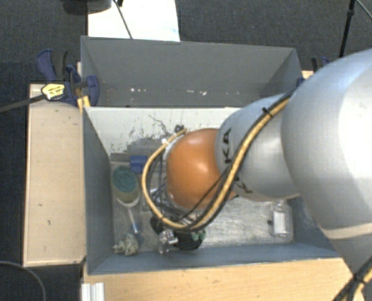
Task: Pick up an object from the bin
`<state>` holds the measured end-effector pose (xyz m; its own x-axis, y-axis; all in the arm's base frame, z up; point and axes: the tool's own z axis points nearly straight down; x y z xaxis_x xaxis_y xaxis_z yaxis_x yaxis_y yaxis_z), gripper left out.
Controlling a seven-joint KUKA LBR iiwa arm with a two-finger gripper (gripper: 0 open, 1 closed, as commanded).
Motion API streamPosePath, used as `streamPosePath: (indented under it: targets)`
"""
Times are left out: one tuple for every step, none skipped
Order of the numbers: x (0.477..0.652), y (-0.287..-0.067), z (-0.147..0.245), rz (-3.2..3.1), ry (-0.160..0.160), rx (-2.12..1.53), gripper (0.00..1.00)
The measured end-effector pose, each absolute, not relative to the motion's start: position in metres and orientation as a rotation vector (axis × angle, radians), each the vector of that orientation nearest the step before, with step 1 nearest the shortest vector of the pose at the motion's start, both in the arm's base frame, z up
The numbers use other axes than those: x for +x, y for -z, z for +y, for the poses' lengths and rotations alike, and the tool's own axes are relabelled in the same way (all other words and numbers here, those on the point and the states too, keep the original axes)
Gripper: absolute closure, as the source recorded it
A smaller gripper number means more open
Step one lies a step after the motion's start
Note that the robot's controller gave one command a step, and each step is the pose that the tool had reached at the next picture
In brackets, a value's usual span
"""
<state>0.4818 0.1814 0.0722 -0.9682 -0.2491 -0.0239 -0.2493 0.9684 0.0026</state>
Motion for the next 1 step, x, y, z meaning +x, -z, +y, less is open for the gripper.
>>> streamPosePath:
  targets:
    - [0.4848,-0.1009,0.1499,3.13,-0.002,-0.194,0.0]
